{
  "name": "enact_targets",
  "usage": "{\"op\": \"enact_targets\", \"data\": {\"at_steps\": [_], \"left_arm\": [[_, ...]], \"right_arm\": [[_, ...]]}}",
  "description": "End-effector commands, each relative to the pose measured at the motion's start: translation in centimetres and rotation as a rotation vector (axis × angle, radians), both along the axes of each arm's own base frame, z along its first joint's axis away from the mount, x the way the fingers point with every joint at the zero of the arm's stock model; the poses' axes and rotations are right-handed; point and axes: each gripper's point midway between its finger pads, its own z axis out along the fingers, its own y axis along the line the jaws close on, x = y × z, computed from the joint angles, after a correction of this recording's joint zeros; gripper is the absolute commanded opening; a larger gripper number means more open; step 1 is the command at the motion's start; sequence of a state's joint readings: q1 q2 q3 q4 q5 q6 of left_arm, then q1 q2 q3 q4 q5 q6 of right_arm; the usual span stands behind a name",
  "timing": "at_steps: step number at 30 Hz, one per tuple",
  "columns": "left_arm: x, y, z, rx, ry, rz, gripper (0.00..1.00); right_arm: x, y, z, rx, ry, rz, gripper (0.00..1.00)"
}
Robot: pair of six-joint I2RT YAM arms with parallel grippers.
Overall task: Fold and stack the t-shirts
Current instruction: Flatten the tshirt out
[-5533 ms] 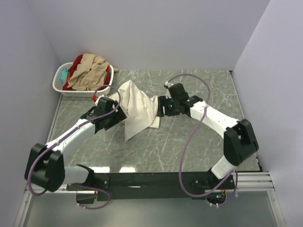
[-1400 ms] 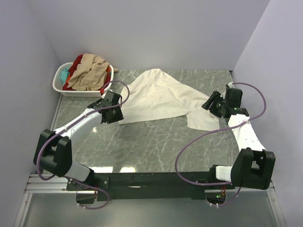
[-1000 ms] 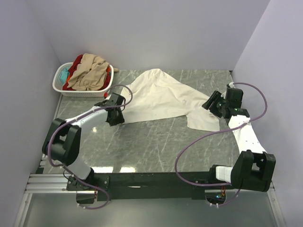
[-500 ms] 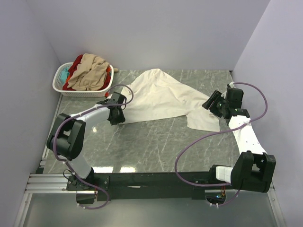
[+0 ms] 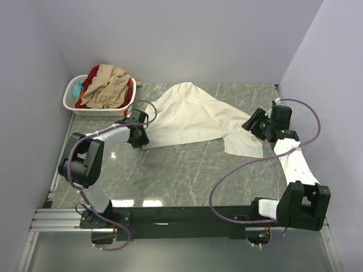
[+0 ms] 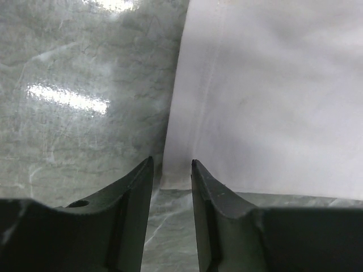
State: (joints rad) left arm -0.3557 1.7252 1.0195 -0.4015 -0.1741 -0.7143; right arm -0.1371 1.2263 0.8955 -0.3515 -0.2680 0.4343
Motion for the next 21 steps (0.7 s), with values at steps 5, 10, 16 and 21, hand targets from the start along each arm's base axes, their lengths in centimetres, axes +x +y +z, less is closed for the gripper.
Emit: {"op": "enact_targets", "data": {"at_steps": [5, 10, 16, 21], "left_arm": [[-0.4, -0.8, -0.7, -0.038, 0.018, -0.032, 0.25], [-1.0, -0.4, -0.6, -0.042, 0.027, -0.023, 0.0], [2.1, 2.1, 4.7, -0.081, -0.093, 0.045, 0.0], [4.0, 3.1, 7.2, -0.127, -0.158, 0.043, 0.0]], "right_arm": [[0.0, 0.0, 1.0, 0.0, -0.042, -0.006, 0.61], [-0.4, -0.3, 0.1, -0.001, -0.008, -0.03, 0.61], [-1.5, -1.3, -2.3, 0.0, 0.076, -0.086, 0.61], [-3.0, -3.2, -5.3, -0.034, 0.203, -0.16, 0.59]]}}
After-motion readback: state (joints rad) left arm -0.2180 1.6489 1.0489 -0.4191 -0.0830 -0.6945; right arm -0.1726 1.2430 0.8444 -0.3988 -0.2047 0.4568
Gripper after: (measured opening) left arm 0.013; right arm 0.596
